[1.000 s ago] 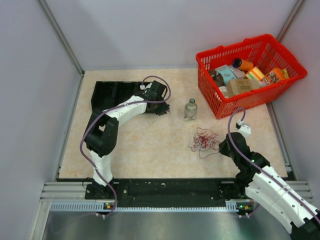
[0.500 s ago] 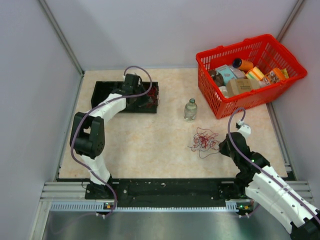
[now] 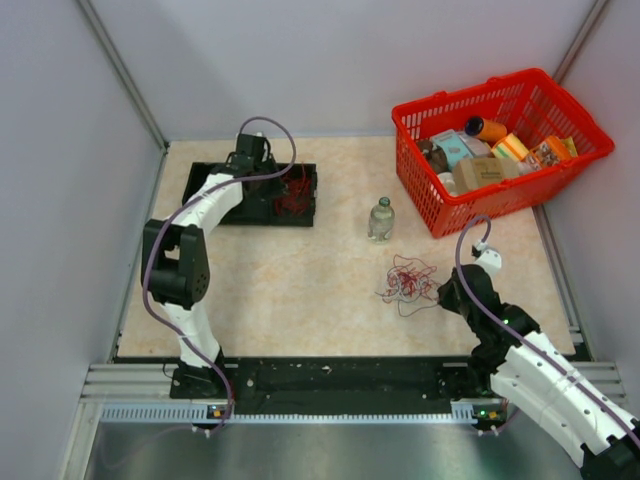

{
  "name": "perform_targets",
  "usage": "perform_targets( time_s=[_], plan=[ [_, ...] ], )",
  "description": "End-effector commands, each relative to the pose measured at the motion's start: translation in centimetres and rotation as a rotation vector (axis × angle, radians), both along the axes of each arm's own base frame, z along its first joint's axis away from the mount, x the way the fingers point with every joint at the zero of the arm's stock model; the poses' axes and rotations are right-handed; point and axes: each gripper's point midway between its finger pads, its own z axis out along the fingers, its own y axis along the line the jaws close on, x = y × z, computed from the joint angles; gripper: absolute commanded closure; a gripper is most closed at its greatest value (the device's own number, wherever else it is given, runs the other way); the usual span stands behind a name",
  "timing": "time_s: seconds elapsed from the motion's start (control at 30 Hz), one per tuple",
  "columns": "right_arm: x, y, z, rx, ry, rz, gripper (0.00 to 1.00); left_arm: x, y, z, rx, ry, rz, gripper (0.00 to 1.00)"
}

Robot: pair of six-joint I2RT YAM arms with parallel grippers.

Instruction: Untangle the cables

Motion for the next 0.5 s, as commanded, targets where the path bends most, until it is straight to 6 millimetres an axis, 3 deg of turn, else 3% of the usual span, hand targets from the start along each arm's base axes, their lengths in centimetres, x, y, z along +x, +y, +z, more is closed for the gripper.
perform_targets(
  time_s=[0.0, 0.1, 0.27, 0.4, 0.43, 0.47],
  plan=[
    [0.6, 0.1, 0.7, 0.01, -0.037, 0.0, 1.0, 0.5, 1.3, 0.5, 0.042, -0.034, 0.001, 1.0],
    [0.7, 0.0, 0.7, 0.006, -0.038, -0.004, 1.0, 0.0, -0.5, -1.0, 0.001, 0.01, -0.039, 1.0],
    [0.6, 0.2, 0.7, 0.01, -0.036, 0.004, 1.0, -0.2, -1.1, -4.4, 0.051, 0.076, -0.032, 1.0],
    [0.6, 0.1, 0.7, 0.009, -0.039, -0.001, 1.0, -0.4, -0.4, -4.7, 0.112, 0.081, 0.001, 1.0],
    [0.7, 0.1, 0.7, 0.007, -0.038, -0.001, 1.0, -0.3, -0.3, -4.3, 0.121, 0.072, 0.001, 0.97],
    [0.7, 0.1, 0.7, 0.009, -0.038, -0.001, 1.0, -0.3, 0.0, -3.7, 0.132, 0.059, 0.008, 0.88]
  ],
)
